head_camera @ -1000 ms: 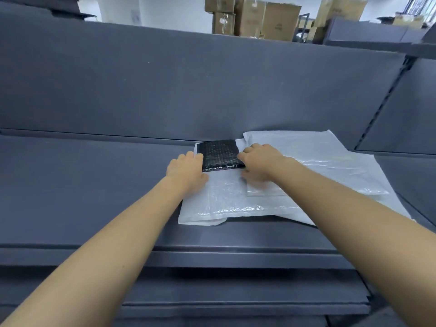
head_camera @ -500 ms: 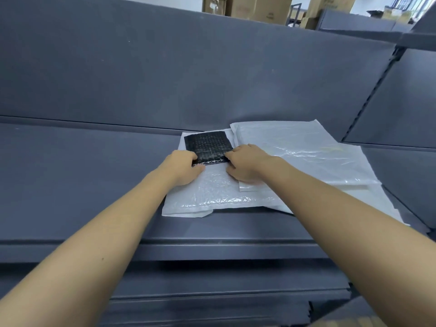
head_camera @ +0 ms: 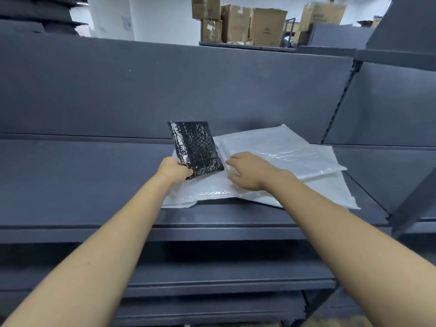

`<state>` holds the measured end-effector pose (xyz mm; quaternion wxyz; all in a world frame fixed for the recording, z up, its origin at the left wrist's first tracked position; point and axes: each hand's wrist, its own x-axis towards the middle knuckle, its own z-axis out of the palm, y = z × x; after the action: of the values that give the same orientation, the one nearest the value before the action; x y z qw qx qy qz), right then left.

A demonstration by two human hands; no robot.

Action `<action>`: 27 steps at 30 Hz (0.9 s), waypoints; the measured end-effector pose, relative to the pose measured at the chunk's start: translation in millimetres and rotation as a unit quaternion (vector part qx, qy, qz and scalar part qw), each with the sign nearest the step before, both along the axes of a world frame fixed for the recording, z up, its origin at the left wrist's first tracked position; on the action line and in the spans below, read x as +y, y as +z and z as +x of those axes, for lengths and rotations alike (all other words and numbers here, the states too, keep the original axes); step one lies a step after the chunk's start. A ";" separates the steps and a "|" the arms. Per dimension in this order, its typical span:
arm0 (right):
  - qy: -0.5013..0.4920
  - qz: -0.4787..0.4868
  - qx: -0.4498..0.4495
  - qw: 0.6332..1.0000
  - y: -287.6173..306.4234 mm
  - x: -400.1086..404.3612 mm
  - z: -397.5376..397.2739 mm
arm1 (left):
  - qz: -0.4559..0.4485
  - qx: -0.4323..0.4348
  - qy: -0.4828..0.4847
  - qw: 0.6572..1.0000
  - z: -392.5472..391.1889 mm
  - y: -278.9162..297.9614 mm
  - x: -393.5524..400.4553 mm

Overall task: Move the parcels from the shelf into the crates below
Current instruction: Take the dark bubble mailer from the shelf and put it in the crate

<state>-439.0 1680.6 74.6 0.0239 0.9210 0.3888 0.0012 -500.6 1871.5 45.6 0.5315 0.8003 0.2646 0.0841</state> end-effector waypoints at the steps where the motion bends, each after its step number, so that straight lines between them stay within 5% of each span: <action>1: -0.002 0.019 0.008 1.000 3.7 -10.1 -8.3 | 0.010 -0.020 0.005 1.000 -11.4 2.5 -7.6; 9: -0.031 0.206 0.026 0.978 -6.1 -120.6 -109.7 | 0.182 -0.102 0.053 0.977 -141.2 -11.1 -106.9; 16: -0.076 0.248 0.053 0.964 -63.8 -221.3 -182.4 | 0.274 -0.157 0.049 0.947 -212.7 -63.5 -185.4; 27: -0.142 0.230 0.121 0.955 -111.3 -273.9 -181.9 | 0.194 -0.149 0.001 0.970 -209.0 -73.3 -222.1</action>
<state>-620.9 1406.6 -36.8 -0.2362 0.9406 0.2427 -0.0244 -709.7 1649.4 -27.7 0.3992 0.8663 0.1621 0.2528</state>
